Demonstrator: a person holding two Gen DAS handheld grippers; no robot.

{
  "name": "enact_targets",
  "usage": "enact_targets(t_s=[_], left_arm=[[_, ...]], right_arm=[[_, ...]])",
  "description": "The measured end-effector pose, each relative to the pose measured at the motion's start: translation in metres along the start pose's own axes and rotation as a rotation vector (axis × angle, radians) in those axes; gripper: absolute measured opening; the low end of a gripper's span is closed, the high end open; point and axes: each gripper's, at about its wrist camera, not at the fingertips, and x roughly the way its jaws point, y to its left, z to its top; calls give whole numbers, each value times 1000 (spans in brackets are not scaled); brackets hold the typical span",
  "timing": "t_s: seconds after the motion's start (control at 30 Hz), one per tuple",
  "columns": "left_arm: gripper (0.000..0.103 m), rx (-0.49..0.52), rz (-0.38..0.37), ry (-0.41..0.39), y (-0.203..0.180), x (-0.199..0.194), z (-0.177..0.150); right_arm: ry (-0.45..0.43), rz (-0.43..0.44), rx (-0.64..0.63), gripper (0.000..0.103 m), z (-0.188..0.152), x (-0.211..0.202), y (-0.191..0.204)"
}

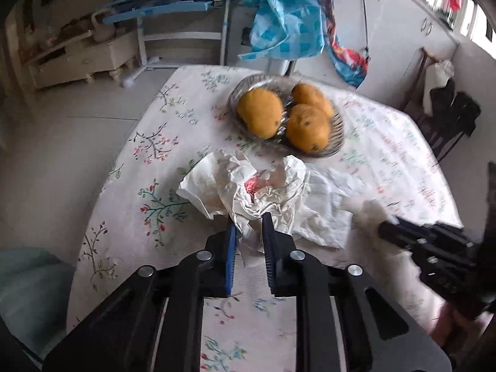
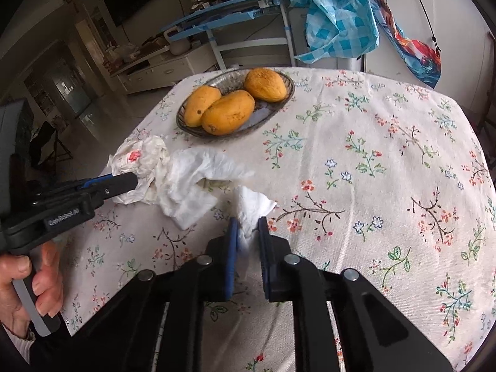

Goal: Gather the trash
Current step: 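Grasp a white tissue with the right tool while the left tool grasps the large tissue, then lift both tissues and carry them toward the yellow basin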

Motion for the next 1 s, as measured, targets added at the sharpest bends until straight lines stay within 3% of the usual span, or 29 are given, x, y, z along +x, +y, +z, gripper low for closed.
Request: enact_targets(t_s=[0.3, 0.7, 1.0], left_arm=[[15, 35, -29, -144, -13, -63, 2], [15, 0, 39, -146, -1, -81, 1], [15, -12, -2, -151, 0, -86, -3]], right_arm=[[-52, 2, -4, 14, 4, -13, 9], [-191, 45, 31, 14, 12, -59, 13], [-230, 70, 30, 14, 9, -74, 14]])
